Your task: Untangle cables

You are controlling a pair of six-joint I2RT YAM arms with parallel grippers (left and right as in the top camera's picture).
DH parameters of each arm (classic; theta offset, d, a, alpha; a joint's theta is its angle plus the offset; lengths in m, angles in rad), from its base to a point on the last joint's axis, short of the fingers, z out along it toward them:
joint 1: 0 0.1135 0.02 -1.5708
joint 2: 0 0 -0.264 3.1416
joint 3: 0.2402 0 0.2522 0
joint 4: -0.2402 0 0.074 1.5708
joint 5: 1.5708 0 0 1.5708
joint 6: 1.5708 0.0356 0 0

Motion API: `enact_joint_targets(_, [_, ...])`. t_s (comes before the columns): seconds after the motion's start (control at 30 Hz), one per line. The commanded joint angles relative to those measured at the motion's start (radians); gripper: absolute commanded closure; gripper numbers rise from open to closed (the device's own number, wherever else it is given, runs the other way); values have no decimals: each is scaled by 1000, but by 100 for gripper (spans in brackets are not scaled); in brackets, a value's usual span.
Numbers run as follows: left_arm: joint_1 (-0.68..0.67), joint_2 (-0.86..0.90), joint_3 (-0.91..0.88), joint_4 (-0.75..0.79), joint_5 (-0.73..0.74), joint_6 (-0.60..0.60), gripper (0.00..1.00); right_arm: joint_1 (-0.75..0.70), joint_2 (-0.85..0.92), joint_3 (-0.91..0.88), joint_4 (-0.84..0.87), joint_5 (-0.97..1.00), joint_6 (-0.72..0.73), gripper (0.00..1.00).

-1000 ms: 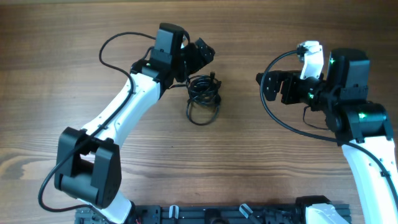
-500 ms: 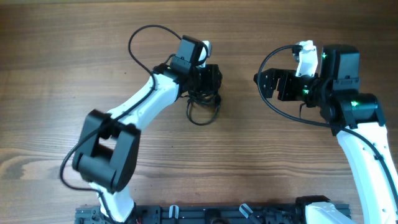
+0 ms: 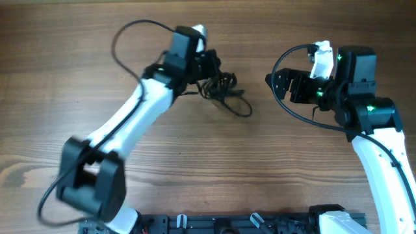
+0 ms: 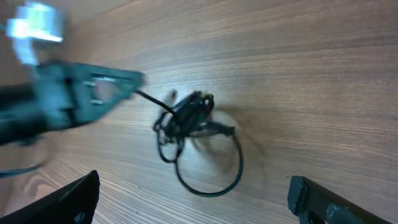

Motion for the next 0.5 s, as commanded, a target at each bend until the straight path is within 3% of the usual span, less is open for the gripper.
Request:
enact_joint_targets(0.0, [44, -99, 18, -61, 8, -203, 96, -1, 10, 21, 9, -98, 41, 0])
enact_joint_targets(0.13, [66, -112, 18, -58, 196, -217, 96, 13, 19, 21, 11, -132, 78, 0])
enact_joint_targets(0.2, [80, -124, 18, -42, 247, -284, 96, 43, 29, 21, 17, -134, 90, 0])
enact_joint_targets(0.3, [108, -150, 18, -35, 269, -372, 96, 109, 65, 21, 43, -137, 92, 1])
enact_joint_targets(0.47, [116, -151, 18, -68, 283, -380, 96, 168, 127, 21, 93, -136, 127, 11])
